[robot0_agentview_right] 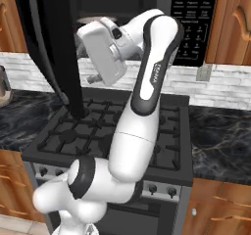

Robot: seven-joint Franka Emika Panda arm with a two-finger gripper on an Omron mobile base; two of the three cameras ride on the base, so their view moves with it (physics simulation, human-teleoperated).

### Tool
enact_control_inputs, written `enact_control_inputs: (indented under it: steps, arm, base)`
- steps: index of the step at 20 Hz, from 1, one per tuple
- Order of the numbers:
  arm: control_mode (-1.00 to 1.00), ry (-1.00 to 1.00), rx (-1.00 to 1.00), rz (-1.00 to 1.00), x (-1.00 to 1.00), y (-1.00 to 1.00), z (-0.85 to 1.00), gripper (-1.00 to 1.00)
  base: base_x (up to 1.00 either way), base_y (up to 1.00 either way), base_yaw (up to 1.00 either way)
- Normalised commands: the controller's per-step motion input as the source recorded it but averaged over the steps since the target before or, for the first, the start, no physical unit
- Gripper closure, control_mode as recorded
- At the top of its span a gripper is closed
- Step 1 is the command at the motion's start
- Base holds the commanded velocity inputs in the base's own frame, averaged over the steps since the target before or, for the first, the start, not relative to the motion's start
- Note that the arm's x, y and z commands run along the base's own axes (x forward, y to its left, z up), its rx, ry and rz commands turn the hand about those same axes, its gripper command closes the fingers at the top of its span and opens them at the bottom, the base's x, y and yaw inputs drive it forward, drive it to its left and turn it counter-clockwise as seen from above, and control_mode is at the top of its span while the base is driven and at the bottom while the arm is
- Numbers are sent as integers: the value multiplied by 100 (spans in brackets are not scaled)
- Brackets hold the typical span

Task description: Open the microwave door.

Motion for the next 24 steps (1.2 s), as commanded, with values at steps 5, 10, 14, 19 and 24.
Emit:
enact_control_inputs:
  steps: [5,10,14,19,24]
  arm:
    - [-100,-38,0,0,-99,100,-39,-100]
    - [-100,-18,2,0,-73,100,-17,-100]
    - [-100,-10,3,0,-31,100,0,-100]
    - [-100,-9,0,0,-18,100,0,-100]
    - [-100,-4,0,-2,0,94,0,-100]
  base:
    - [0,0,0]
    - [0,0,0]
    - [0,0,0]
    - [0,0,0]
    - [0,0,0]
